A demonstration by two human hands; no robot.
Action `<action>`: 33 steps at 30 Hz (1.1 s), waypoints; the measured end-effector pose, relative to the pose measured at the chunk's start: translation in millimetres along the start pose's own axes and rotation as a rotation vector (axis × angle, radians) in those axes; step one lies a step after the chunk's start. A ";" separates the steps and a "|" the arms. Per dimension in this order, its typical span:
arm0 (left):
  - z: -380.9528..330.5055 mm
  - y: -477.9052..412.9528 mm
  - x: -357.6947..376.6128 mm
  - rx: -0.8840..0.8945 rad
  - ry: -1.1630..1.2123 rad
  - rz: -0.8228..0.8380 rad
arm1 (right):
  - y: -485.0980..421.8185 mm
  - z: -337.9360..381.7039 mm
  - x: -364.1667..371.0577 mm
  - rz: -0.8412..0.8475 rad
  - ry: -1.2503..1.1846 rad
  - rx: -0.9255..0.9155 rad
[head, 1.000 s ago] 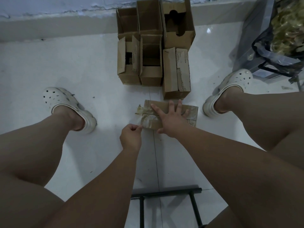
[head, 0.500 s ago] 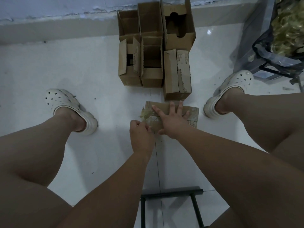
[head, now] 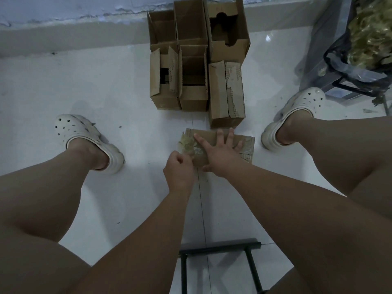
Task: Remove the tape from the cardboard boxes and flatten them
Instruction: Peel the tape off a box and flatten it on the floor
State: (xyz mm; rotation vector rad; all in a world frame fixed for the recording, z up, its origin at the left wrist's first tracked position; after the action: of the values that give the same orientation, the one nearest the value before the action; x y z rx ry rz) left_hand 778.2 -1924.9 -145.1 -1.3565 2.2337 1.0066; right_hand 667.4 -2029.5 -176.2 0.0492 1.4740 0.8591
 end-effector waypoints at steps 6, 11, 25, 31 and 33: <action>21.7 -12.1 -10.1 -0.162 0.090 -0.062 | -0.6 -1.1 -0.6 0.007 -0.014 0.009; 40.0 -8.5 -28.0 -0.325 0.156 -0.276 | -1.8 -0.1 1.3 0.002 -0.028 0.013; -30.3 -32.0 5.8 0.253 -0.207 -0.011 | 15.4 -14.2 -7.4 -0.276 0.050 -0.051; -35.3 -31.9 -0.4 0.318 -0.231 -0.049 | 23.5 -24.6 -3.2 -0.312 -0.020 -0.117; -39.9 -25.8 3.2 0.368 -0.246 -0.023 | 21.4 -25.2 -4.6 -0.304 -0.034 -0.097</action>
State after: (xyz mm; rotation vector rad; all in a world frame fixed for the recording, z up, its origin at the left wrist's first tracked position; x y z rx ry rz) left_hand 801.9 -1963.2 -129.6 -1.0359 2.0832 0.6682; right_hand 635.9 -2028.4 -165.0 -0.2264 1.3628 0.6764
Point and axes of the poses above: each hand's wrist, its own y-axis away from the middle knuckle, its own x-axis out of the palm, z = x × y, the point moved 9 cm from there along -y, towards the middle knuckle, and after that the axes turned 13 degrees about -z, right-handed, at the moved point
